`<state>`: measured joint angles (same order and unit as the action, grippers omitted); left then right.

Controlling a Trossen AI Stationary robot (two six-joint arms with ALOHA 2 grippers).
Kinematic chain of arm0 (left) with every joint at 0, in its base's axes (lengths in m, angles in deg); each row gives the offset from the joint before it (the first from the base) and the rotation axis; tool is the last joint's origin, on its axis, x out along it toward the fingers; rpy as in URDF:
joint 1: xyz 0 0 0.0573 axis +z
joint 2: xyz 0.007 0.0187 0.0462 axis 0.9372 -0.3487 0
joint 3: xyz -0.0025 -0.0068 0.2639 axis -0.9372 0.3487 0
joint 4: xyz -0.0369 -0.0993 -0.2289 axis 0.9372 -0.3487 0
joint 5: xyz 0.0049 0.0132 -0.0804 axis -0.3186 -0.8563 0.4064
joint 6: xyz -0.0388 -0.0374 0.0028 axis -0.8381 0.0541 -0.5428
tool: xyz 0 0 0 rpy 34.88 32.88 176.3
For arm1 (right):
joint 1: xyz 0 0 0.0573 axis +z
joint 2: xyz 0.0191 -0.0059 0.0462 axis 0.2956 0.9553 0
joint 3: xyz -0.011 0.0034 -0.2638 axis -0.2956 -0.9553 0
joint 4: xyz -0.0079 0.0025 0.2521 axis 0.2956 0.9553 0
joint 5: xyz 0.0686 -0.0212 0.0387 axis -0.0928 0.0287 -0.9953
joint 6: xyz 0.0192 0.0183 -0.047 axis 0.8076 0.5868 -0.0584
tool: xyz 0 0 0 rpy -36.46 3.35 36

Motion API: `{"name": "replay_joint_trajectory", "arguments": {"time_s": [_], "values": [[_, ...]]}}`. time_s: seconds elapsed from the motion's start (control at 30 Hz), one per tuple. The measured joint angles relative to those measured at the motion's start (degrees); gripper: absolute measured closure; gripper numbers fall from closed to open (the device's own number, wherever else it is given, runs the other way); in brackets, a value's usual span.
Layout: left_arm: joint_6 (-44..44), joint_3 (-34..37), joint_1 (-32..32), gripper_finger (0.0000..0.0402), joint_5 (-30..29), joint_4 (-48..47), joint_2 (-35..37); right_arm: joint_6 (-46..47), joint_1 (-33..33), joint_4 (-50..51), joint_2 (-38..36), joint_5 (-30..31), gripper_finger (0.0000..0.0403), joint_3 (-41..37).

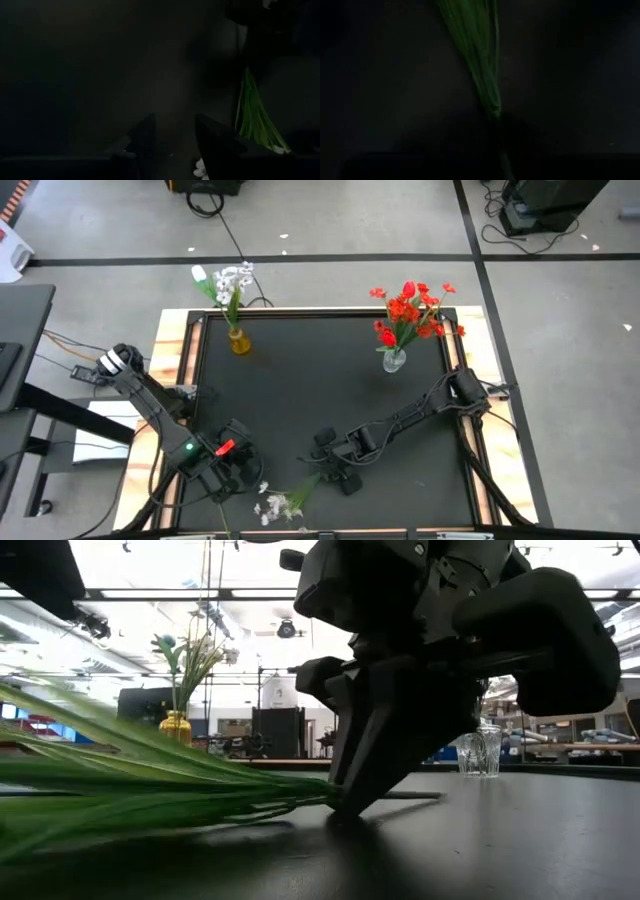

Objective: Sort flowers into vase by color
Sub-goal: Put the white flower into the yellow vase

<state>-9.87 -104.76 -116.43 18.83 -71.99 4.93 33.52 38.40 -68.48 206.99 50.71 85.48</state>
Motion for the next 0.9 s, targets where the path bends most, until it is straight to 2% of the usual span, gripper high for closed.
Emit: {"name": "replay_joint_trajectory", "arguments": {"time_s": [0.13,0.23,0.3,0.4,0.53,0.67,0.8,0.9], "values": [[0.52,0.0,1.56,0.026,0.01,-1.03,-0.01,3.48,-0.14,0.26,-0.02,0.15,0.0387,0.0],[0.11,0.0,2.67,0.0259,-0.27,-1.14,0.0,9.32,-0.47,0.75,-0.49,0.51,0.0385,-0.04],[0.83,0.0,3.0,0.0252,-2.74,-0.87,0.0,12.4,-0.91,1.26,-0.74,1.53,0.0383,-0.11],[0.73,0.0,3.02,0.0222,-5.75,-1.33,0.0,13.92,-1.93,4.81,-1.74,3.72,0.0388,-0.13],[0.55,0.0,3.37,0.0162,-5.79,-2.97,0.0,15.44,-4.03,11.32,-3.61,7.01,0.0389,-0.24],[0.49,0.0,4.33,0.0109,-5.61,-3.89,0.02,18.77,-6.68,17.05,-6.3,13.27,0.0386,-0.24],[-0.32,0.0,5.98,0.0077,-4.91,-4.06,0.02,23.0,-10.1,17.93,-10.03,16.98,0.0387,-0.24],[-7.3,0.0,7.52,0.0067,-4.63,-7.02,0.25,27.74,-12.7,18.44,-13.38,20.58,0.0386,-0.22]]}}
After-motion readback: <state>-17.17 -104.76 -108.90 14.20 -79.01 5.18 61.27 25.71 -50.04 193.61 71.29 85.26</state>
